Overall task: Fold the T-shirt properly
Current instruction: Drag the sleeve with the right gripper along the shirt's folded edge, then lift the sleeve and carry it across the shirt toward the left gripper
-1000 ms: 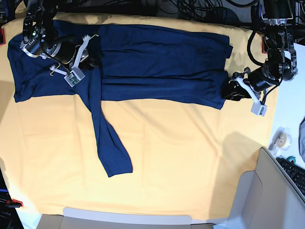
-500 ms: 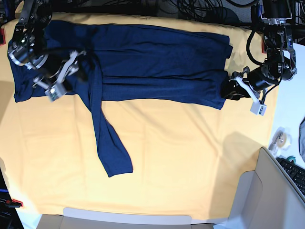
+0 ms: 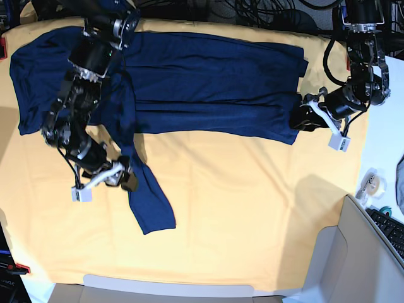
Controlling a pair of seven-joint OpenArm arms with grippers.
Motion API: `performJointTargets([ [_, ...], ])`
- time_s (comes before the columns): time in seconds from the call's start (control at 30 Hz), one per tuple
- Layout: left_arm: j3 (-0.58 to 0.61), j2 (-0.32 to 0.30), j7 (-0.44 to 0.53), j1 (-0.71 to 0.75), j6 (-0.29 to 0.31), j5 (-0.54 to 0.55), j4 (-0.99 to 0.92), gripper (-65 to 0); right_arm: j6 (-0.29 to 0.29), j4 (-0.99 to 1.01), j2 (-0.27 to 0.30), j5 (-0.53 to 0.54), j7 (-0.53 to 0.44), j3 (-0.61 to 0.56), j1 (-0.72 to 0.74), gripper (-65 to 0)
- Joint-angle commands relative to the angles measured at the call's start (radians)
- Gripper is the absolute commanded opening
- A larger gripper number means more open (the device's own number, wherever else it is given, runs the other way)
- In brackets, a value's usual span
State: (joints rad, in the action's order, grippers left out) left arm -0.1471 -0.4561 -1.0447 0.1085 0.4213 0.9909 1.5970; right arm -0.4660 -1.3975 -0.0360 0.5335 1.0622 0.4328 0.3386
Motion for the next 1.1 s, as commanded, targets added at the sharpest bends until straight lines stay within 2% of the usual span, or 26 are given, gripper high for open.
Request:
performJointTargets([
  [0.0,-0.009,-0.016,0.022,-0.013,0.008,0.015,0.016,-42.7,0.013,0.024,0.008,0.007,-0.043,-0.002,0.046,-31.6],
  [0.27,-0.009,-0.016,0.02,-0.017,0.008,0.015,0.016,-42.7,0.164,0.255,0.011,0.0,-0.276,-0.002,0.124,-31.6],
  [0.47,-0.009,-0.016,0.019,-0.019,0.008,0.015,0.016,-42.7,0.223,0.332,0.011,-0.057,-0.343,-0.004,0.141,-31.6],
  [0.67,-0.009,-0.016,0.019,-0.02,0.008,0.015,0.016,-42.7,0.25,0.367,0.003,-0.111,-0.383,-0.004,0.146,-31.6],
  [1.0,-0.009,-0.016,0.019,-0.02,0.008,0.015,0.016,-42.7,0.243,0.479,-0.018,-0.111,-0.374,-0.01,0.176,-31.6],
  [1.07,-0.009,-0.016,0.019,-0.02,0.008,0.015,0.016,-42.7,0.243,0.481,-0.02,-0.108,-0.374,-0.061,0.176,-31.6],
])
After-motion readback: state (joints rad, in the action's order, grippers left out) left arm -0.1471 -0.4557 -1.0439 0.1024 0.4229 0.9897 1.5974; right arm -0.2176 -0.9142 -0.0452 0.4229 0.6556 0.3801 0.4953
